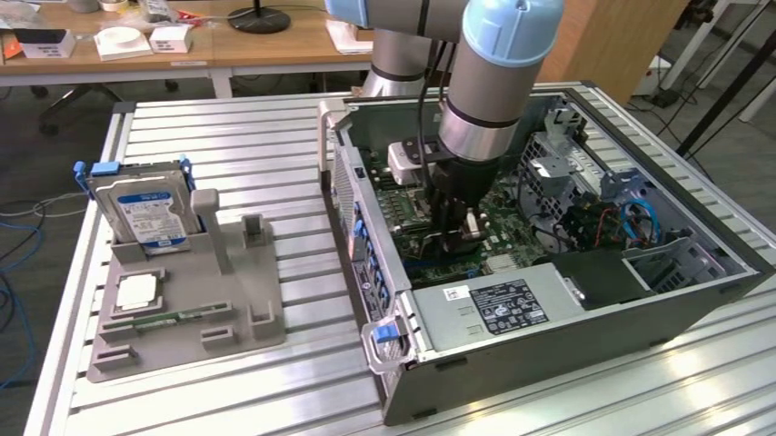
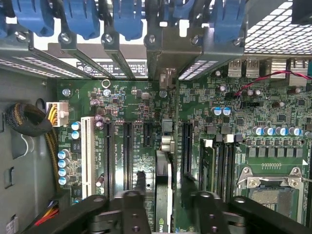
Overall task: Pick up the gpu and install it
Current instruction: 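Insert the gpu into the slot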
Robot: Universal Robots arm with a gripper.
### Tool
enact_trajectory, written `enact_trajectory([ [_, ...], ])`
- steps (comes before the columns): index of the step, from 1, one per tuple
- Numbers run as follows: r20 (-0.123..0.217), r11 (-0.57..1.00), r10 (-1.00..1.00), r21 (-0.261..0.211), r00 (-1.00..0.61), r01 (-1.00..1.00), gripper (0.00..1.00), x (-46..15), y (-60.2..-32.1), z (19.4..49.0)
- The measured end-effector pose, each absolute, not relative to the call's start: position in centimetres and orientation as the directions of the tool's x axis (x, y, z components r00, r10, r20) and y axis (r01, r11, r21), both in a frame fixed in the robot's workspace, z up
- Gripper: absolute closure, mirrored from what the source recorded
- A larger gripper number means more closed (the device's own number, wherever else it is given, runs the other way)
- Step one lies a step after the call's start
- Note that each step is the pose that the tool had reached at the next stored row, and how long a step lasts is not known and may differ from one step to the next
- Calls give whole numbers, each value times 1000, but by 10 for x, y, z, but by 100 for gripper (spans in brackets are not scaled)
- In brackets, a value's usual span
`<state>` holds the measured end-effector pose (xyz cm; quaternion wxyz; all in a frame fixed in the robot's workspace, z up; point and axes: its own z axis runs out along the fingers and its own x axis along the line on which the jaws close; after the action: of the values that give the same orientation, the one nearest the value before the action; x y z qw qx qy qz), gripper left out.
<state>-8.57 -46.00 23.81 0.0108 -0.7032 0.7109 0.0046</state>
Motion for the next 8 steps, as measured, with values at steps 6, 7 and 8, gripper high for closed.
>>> enact_trajectory([
  [6,-22,11,-1000,-9,-11,-1000,37,-86,-460,238],
  [7,-22,11,-1000,-9,-11,-1000,37,-86,-460,238],
  [8,-22,11,-1000,-9,-11,-1000,37,-86,-460,239],
])
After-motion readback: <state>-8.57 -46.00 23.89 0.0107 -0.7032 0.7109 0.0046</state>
